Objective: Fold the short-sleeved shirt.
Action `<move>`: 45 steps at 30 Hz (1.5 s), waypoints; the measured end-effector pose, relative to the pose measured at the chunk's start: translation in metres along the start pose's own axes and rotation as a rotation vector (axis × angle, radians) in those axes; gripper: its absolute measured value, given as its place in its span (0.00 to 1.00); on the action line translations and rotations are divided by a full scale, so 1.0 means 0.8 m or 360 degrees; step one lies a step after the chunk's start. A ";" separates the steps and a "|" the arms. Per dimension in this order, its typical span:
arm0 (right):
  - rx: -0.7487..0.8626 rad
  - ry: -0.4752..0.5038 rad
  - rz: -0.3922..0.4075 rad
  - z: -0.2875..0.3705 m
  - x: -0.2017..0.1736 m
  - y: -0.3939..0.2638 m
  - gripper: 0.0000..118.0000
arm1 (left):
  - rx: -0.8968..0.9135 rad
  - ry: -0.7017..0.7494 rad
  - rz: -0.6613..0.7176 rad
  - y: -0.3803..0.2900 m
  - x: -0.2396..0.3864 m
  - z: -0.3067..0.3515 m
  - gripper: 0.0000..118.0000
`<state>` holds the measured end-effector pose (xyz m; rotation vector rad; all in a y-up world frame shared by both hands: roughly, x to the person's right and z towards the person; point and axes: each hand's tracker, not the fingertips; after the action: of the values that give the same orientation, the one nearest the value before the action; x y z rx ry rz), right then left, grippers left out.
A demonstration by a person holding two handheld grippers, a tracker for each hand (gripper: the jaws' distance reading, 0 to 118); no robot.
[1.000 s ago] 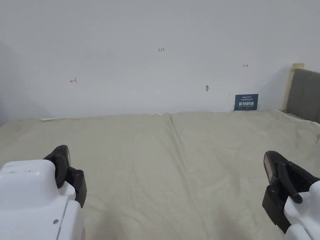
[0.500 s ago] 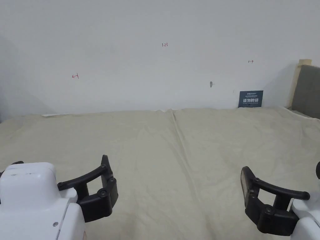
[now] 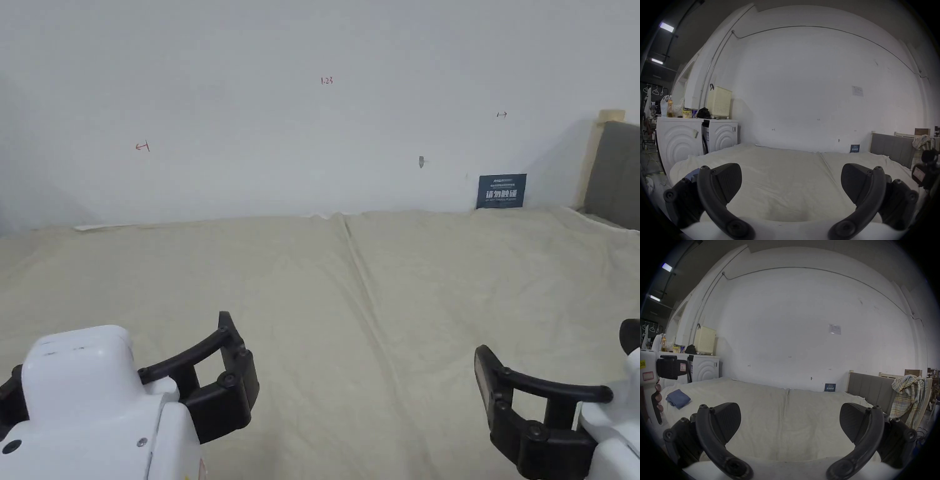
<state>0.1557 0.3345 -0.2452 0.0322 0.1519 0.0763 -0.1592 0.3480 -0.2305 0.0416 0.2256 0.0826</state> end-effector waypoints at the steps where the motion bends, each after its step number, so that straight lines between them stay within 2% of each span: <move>1: -0.0003 -0.0002 0.0001 0.000 0.000 -0.001 1.00 | 0.0017 -0.0006 -0.0014 0.000 0.000 -0.001 1.00; 5: -0.0016 -0.0006 -0.0062 0.000 0.001 -0.003 1.00 | 0.0068 -0.0072 -0.0310 0.001 0.015 -0.008 1.00; 8: -0.0022 -0.0013 -0.0076 -0.001 -0.001 -0.004 1.00 | 0.0164 -0.0088 -0.0428 -0.006 0.025 -0.004 1.00; 12: -0.0023 -0.0014 -0.0059 -0.003 -0.002 -0.004 1.00 | 0.0177 0.0032 -0.0422 -0.014 0.036 0.005 1.00; 17: -0.0022 -0.0010 -0.0044 -0.003 -0.003 -0.002 1.00 | 0.0098 -0.0078 -0.0323 -0.007 0.029 0.011 1.00; 23: -0.0031 -0.0014 -0.0061 -0.004 -0.005 -0.004 1.00 | 0.0030 0.0036 -0.0200 -0.003 0.023 0.012 1.00; 30: -0.0024 -0.0007 -0.0048 -0.003 -0.008 -0.005 1.00 | 0.0039 0.0017 -0.0183 0.005 0.016 0.014 1.00; 37: -0.0010 -0.0002 -0.0093 -0.001 -0.008 -0.006 1.00 | 0.0018 0.0053 -0.0180 0.005 0.014 0.013 1.00; 45: -0.0004 0.0057 -0.0103 0.004 -0.021 -0.004 1.00 | -0.0005 0.0065 -0.0183 0.004 0.010 0.009 1.00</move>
<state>0.1395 0.3299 -0.2393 0.0232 0.1885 0.0127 -0.1505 0.3519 -0.2251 0.0239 0.2680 -0.0308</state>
